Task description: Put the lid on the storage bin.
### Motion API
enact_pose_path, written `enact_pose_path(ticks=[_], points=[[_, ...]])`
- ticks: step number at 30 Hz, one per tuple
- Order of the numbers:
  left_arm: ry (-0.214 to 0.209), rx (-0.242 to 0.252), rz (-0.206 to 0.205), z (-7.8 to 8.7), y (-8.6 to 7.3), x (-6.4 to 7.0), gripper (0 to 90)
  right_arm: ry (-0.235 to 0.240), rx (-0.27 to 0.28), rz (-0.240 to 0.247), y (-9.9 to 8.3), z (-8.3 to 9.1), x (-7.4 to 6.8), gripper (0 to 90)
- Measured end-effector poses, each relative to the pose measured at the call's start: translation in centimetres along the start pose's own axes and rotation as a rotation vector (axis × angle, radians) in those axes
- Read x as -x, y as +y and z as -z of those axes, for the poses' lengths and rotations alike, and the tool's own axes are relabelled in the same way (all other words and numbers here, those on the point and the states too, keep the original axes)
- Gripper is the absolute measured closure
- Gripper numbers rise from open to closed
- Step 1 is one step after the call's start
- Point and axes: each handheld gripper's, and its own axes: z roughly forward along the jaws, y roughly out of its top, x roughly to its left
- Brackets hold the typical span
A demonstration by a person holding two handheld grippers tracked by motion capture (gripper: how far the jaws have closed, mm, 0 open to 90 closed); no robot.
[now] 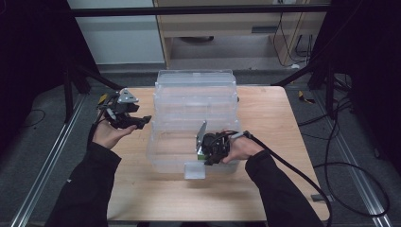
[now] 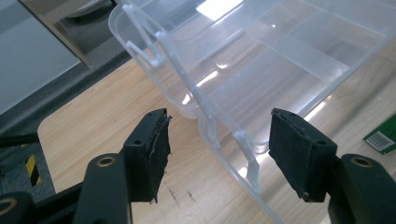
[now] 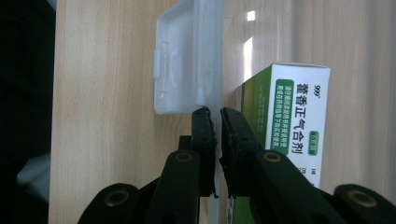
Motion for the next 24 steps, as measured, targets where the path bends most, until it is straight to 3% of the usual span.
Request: enact_pose_path(ticks=[18,24], points=[[-0.036,-0.021,-0.076,-0.9,3.4,0.0,39.7,-0.011,-0.021,0.005,0.3,0.0,-0.1,84.5],[-0.044,-0.044,-0.143,-1.8,4.5,0.0,39.8,-0.011,-0.020,0.010,0.2,0.0,-0.1,84.5]])
